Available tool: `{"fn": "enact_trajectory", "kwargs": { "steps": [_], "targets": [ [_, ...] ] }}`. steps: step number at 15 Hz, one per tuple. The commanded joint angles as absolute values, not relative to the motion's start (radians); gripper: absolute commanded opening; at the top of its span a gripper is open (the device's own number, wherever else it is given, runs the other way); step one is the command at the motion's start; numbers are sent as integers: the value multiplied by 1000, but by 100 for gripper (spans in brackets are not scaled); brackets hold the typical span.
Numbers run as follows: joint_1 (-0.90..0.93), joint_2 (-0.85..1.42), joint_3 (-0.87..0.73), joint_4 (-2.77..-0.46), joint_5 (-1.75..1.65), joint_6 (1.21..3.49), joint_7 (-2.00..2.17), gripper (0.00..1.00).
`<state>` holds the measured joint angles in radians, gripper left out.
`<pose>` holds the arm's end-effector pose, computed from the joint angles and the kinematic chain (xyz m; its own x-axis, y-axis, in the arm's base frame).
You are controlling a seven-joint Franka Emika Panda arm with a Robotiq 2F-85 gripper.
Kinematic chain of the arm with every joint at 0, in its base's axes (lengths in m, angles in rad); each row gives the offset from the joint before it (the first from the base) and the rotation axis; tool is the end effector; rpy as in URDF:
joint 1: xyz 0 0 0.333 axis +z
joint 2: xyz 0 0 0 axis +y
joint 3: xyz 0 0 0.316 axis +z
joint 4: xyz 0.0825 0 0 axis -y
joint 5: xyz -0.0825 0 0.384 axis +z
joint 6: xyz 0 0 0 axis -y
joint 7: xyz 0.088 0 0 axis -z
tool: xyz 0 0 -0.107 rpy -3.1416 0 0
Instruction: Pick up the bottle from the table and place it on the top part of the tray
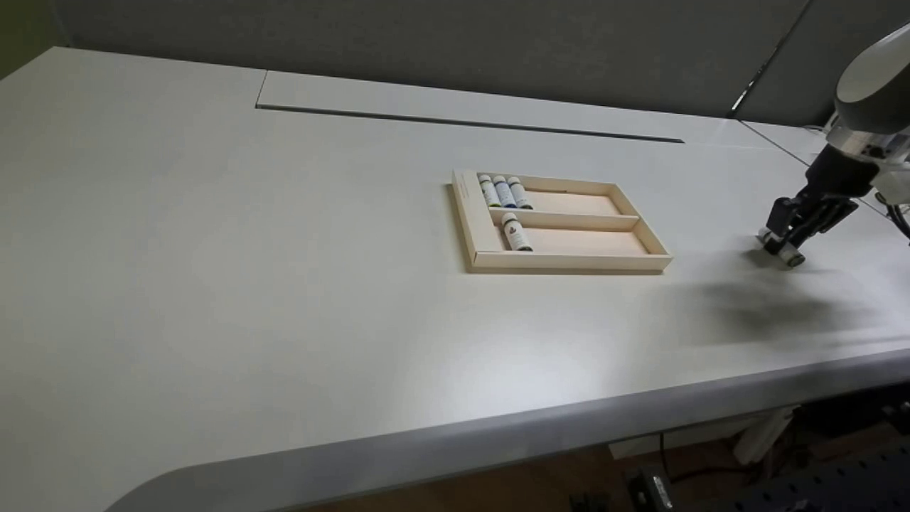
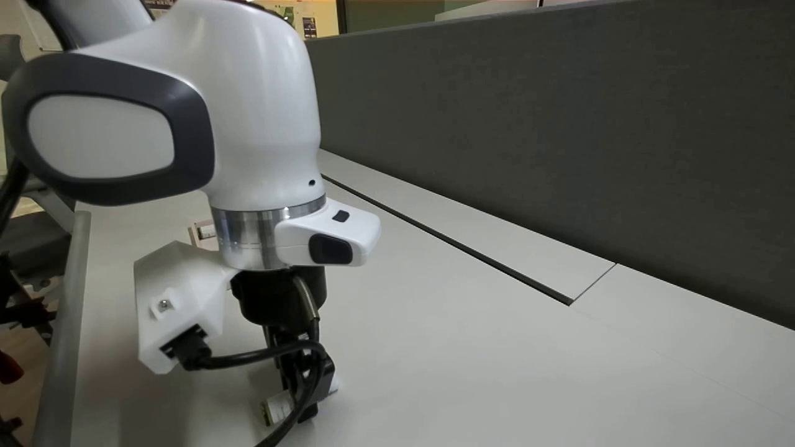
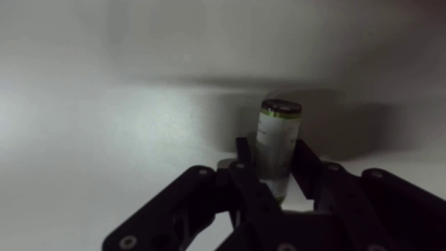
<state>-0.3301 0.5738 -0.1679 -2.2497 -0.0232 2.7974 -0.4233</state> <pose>0.4598 -0.2560 0.1096 0.9978 -0.0295 -0.0600 -0.0247 -0.9964 0.0805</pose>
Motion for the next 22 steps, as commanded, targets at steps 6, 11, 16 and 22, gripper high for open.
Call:
{"fn": "enact_trajectory", "kwargs": {
  "steps": [6,11,16,22],
  "targets": [
    [-300,526,-148,-2234,-38,2725,-320,7],
    [-198,467,-135,-2245,-56,2709,-237,7],
    [-101,454,-80,-2221,-39,2667,-161,7],
    [-47,485,10,-2147,29,2643,-105,7]
  ]
}}
